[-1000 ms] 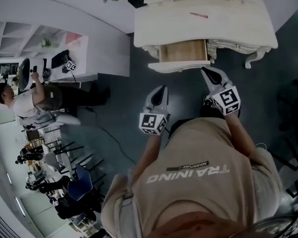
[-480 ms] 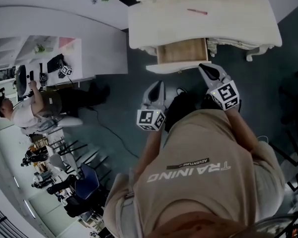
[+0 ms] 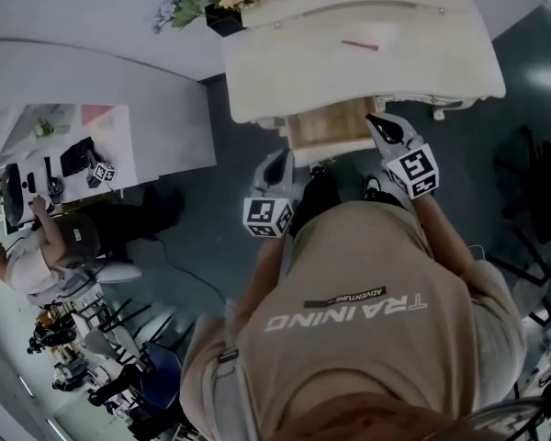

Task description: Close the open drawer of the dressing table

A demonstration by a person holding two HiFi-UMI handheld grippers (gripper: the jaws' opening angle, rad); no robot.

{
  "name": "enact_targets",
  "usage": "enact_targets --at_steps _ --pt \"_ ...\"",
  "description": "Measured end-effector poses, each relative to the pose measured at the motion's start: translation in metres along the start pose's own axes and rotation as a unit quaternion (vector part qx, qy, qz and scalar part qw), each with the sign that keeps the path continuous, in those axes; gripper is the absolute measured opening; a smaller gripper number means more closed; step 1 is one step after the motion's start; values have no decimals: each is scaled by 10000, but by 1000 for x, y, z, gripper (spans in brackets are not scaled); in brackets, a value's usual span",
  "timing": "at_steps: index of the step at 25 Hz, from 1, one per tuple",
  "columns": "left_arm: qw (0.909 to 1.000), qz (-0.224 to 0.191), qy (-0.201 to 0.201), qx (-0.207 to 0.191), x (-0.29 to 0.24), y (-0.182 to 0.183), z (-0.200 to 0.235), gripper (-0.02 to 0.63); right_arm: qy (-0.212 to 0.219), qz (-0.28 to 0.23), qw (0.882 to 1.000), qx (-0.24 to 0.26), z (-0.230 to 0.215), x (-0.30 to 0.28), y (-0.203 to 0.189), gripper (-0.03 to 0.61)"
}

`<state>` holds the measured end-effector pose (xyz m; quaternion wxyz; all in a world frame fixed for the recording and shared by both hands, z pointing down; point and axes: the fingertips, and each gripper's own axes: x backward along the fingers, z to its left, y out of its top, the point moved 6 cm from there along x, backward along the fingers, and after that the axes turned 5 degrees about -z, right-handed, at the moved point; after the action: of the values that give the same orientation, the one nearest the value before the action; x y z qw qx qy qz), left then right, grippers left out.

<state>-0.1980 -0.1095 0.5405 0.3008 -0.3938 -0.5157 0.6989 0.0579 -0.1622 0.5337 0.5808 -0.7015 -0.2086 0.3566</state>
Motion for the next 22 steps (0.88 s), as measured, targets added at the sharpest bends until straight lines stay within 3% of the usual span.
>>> enact_targets --at_steps 7,14,22 --pt "9982 -54 -579 -136 -52 22 61 6 -884 33 9958 -236 -30 -48 17 -3" --pt "9925 553 -1093 3 -69 -10 110 6 -1331 485 9885 -532 -39 -76 -4 -3" --pt "9855 1202 -1194 37 -89 -43 106 6 -1144 1113 9804 -1157 -39 -69 -58 -3"
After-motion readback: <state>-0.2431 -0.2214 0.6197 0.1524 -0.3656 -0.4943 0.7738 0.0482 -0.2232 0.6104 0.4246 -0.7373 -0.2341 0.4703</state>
